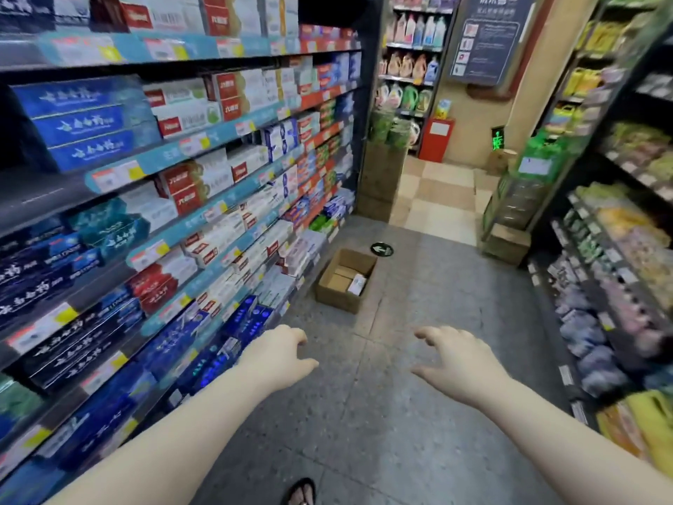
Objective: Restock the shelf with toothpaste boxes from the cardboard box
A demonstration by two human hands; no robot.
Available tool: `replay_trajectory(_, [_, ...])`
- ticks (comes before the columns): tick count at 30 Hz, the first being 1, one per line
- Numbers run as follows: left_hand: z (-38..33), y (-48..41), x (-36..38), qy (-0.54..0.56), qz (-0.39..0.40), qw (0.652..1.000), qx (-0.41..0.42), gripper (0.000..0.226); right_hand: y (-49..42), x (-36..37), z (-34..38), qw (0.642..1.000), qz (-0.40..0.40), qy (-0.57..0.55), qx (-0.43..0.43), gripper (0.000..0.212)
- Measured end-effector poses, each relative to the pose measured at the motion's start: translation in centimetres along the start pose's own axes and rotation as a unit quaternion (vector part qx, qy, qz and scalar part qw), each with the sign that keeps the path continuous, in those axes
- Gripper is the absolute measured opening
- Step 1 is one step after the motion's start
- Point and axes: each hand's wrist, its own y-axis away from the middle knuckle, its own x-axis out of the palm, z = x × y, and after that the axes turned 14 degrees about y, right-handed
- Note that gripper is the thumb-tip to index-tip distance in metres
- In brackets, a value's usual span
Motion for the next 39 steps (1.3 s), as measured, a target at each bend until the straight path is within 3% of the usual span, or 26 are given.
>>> replay_trajectory(11, [-4.8,-21.7,-3.9,-0.027,0.041,0.998,0.051,0.05,-17.9,-1.2,-6.4,0.996,0.031,-0.035,0.08,0.057])
replay_trajectory(17, [-8.4,-31.3,-1.7,-0.039,0.095,0.993,0.057,0.05,-27.1,-0.7,-11.5,0.993,0.054,-0.047,0.098,0.057])
replay_trajectory(31, [-19.6,-55.5,0.5,-0.016,0.06,0.996,-0.061,0.048,-53.4,-1.0,-30.2,0.996,0.092,-0.007,-0.01,0.058])
replay_trajectory(39, [-21.1,-65.1,1.0,0.005,0.043,0.991,-0.125,0.048,-66.1,-1.1,-33.4,0.991,0.115,-0.005,-0.067,0.059])
